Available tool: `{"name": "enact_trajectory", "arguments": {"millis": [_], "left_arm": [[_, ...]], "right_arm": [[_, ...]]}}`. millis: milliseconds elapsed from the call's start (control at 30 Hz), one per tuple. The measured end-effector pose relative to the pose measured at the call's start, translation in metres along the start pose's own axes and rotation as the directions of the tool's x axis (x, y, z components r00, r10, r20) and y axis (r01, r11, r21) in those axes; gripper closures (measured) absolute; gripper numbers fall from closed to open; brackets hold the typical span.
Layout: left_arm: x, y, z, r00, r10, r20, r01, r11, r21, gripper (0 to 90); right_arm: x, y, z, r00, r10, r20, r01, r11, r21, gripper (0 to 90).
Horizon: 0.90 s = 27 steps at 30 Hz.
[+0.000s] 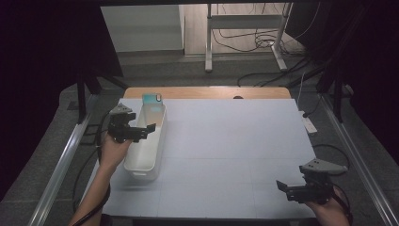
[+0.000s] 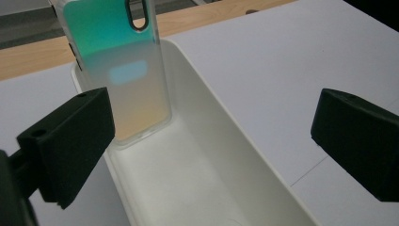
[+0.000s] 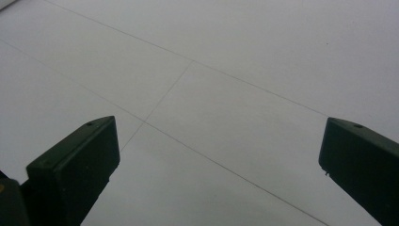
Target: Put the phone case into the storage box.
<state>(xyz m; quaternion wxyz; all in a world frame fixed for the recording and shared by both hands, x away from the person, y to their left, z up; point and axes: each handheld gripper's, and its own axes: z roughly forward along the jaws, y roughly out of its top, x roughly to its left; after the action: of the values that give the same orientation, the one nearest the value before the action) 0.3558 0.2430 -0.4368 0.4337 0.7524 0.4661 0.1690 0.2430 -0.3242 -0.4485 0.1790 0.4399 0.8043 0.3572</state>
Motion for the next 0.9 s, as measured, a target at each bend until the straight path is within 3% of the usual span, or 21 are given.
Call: {"name": "enact_trajectory", "arguments": {"millis": [900], "left_arm": [[-0.017,-0.013,-0.016,0.999,0.044,0.01,-0.045,0.9989,0.016,1.2]], "right_arm": [[0.001,0.0,0.001,0.9999,-0.012,0.004,0.012,1.0,0.006,0.0]]}}
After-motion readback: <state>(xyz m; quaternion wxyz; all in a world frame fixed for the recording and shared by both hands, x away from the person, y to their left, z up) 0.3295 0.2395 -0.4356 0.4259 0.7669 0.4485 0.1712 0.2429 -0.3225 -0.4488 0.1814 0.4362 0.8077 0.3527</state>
